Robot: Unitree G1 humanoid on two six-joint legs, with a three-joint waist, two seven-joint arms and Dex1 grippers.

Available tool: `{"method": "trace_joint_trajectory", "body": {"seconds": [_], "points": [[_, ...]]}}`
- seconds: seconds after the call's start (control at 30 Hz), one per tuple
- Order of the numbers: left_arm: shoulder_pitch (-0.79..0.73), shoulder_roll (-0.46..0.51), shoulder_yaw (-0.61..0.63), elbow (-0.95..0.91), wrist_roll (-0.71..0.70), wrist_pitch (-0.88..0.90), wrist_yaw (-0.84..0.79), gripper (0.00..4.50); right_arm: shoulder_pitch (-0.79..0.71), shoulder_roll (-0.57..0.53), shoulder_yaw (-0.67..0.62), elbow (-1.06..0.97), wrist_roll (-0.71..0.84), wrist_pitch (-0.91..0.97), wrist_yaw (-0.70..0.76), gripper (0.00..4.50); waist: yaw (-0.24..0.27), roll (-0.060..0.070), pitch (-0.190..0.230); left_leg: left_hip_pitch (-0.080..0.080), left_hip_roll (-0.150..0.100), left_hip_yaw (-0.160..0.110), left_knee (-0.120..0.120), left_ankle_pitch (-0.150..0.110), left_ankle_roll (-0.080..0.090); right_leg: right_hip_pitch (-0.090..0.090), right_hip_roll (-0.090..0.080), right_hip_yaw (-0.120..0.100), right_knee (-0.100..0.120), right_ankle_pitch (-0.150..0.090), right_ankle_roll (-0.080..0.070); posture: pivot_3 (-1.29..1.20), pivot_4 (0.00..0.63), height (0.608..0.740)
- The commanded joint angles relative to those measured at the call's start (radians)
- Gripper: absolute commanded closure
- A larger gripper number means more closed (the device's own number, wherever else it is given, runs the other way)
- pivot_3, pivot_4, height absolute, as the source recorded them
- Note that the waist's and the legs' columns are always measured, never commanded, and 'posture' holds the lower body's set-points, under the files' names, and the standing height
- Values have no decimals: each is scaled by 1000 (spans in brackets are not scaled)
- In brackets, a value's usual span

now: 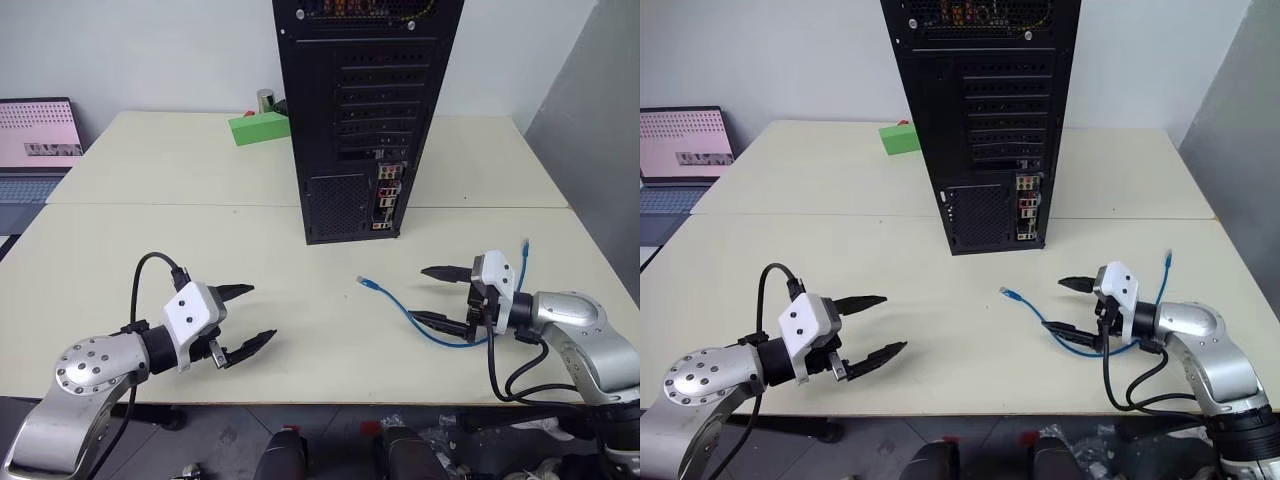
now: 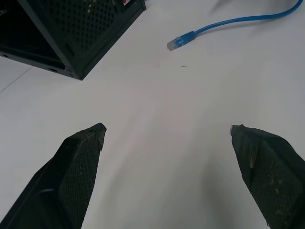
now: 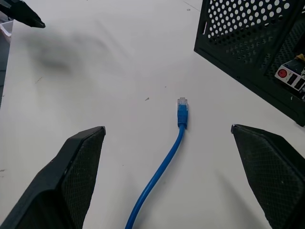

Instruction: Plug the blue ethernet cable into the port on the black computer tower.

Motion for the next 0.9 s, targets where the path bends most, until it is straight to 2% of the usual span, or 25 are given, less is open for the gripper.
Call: {"method": "trace_joint_trajectory", "body": {"seconds": [0.03, 0.53, 0.7, 0.9], "points": [[-2, 16, 22, -41, -28, 8, -15, 29, -21, 0, -9, -9, -4, -16, 7, 0, 0, 0, 0, 0, 0, 0, 0, 0, 0, 0, 0, 0, 0, 0, 0, 0, 150, 740], [-73, 19, -48, -40, -26, 44, -25, 29, -5, 8, 1, -58, -1, 15, -13, 0, 0, 0, 0, 0, 0, 0, 0, 0, 0, 0, 0, 0, 0, 0, 0, 0, 150, 740], [-110, 18, -76, -40, -49, 56, -45, 29, -11, 41, 51, -91, -26, 57, -61, 0, -1, 0, 0, 0, 0, 0, 0, 0, 0, 0, 0, 0, 0, 0, 0, 0, 150, 740], [-154, 22, -94, 1, -49, 29, -88, 29, -75, 139, 157, -32, -106, 92, -139, 0, -3, 0, 0, 0, 0, 0, 0, 0, 0, 0, 1, 0, 0, 0, 0, 0, 150, 740]]}}
